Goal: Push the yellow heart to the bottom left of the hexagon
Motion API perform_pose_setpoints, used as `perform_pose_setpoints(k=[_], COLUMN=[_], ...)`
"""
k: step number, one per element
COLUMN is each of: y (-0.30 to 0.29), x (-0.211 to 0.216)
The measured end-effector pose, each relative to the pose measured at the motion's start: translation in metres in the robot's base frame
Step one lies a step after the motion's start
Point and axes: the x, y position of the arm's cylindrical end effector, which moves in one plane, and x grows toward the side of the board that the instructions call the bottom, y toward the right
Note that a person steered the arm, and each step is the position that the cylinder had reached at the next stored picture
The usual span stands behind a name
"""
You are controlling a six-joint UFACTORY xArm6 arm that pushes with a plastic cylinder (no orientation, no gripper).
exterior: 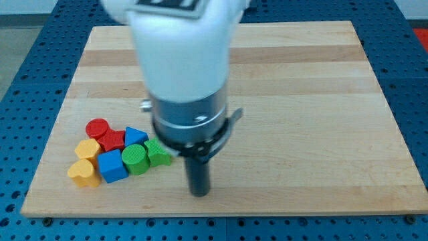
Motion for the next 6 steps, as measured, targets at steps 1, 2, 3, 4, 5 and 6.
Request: perform_pose_setpoints(k=[1, 2, 3, 4, 5, 6], y=[-0.049, -0.098, -0.133, -0.154, -0.158, -0.159], x=[0.015, 0.017, 0.017, 0.007, -0.012, -0.035])
